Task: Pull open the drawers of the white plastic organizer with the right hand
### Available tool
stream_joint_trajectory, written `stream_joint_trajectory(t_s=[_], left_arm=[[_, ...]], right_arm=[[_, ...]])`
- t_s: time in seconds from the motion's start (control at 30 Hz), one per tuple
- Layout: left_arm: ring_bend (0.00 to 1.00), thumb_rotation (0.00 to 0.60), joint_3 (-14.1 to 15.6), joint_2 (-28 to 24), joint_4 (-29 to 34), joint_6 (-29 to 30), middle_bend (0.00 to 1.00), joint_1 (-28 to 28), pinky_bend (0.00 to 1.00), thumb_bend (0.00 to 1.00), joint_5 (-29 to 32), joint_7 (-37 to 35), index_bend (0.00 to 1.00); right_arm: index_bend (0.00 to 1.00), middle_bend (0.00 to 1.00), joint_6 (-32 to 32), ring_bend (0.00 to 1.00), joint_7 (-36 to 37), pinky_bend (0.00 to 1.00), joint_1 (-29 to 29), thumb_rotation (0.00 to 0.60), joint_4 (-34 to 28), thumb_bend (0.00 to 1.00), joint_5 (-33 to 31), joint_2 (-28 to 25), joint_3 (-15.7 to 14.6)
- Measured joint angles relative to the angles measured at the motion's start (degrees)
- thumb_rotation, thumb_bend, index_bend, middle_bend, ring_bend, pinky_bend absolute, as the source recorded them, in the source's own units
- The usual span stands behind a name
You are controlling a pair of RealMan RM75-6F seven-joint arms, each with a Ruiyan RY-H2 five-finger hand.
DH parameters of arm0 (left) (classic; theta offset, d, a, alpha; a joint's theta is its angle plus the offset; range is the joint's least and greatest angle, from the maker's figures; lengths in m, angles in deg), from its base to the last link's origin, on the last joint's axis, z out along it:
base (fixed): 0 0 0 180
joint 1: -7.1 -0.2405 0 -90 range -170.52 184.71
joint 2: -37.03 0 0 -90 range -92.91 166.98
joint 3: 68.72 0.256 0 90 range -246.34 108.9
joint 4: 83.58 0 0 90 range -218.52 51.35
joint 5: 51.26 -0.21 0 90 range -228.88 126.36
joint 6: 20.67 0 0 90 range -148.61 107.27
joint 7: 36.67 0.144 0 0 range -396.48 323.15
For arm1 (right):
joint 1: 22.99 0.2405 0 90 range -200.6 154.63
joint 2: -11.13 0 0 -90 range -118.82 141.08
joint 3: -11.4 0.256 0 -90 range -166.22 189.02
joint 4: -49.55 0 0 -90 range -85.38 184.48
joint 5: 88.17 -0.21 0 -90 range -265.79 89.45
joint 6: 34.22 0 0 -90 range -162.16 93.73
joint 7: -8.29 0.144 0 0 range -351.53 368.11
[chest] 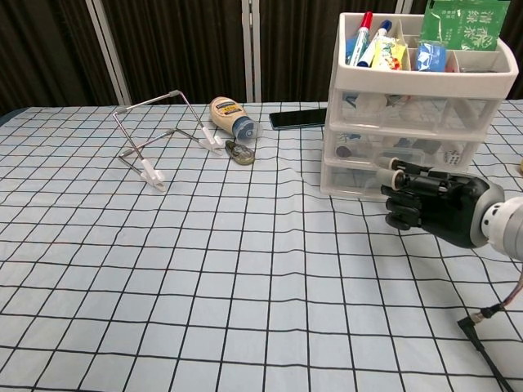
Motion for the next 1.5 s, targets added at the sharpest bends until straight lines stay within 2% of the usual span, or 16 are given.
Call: stream_joint_trajectory(t_s=[0.3,0.87,1.37,1.5], left_arm=[[0.0,0.6,0.21,-0.01,0.24,-0.29,0.0,0.05,0.0,0.02,-0.18,0.34,0.0],[0.0,0.6,0.27,-0.14,0.24,-0.87,0.0,0.2,0.0,0.02,0.01,0.1,0.0],[0.0,0.6,0.47,-0.05,0.47,-1.15,0.0,0.32,0.0,0.02,-0.2,0.64,0.0],[0.0,0.6,0.46,-0.07,0.47,-1.26,0.0,0.36,0.0,0.02,-0.1,0.63,0.0]], right_arm=[[0.04,0.89,-1.34,0.89,-0.37,0.81,-0.59,0.6,0.44,0.42,-0.4,0.64,1.24],[0.04,0.88,1.03,0.89,0.09,0.81,-0.32,0.6,2.52,0.42,-1.56,1.78,2.65],[0.15,0.88,3.99,0.89,0.92,0.81,0.35,0.6,4.11,0.42,-2.34,2.02,4.12],[0.15,0.88,5.16,0.89,1.52,0.81,0.53,0.6,4.65,0.42,-2.67,2.03,4.71]])
